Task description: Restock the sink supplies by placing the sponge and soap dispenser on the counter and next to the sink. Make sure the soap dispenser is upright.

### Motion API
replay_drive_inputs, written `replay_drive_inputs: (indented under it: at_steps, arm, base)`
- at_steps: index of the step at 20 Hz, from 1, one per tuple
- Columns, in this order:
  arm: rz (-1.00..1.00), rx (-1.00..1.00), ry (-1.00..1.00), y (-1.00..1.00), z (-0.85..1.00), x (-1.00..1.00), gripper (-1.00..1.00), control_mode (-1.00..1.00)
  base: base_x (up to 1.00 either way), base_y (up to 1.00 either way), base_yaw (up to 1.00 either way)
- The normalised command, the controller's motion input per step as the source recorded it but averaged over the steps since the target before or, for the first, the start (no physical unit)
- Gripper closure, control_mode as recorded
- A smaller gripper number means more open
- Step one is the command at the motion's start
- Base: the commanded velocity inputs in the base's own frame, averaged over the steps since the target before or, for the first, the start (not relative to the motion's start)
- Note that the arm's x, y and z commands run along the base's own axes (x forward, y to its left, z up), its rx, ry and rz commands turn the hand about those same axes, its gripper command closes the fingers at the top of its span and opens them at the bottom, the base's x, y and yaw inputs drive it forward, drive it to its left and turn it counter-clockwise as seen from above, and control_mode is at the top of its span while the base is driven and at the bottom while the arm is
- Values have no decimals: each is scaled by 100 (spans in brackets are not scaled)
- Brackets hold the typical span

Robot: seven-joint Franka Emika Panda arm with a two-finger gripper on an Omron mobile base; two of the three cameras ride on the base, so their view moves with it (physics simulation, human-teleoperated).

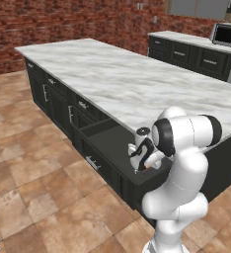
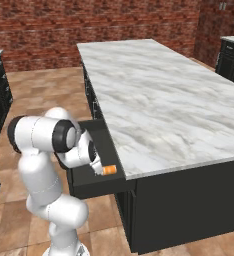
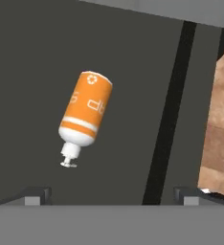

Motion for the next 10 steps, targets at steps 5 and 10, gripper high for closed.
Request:
replay_drive_inputs:
  at_steps: [5,10]
  arm:
    - [-3,0,0,-2,-28,32,-100,-100]
    - [-3,0,0,-2,-18,37,-100,-100]
  base:
    - [0,0,0]
    - [0,0,0]
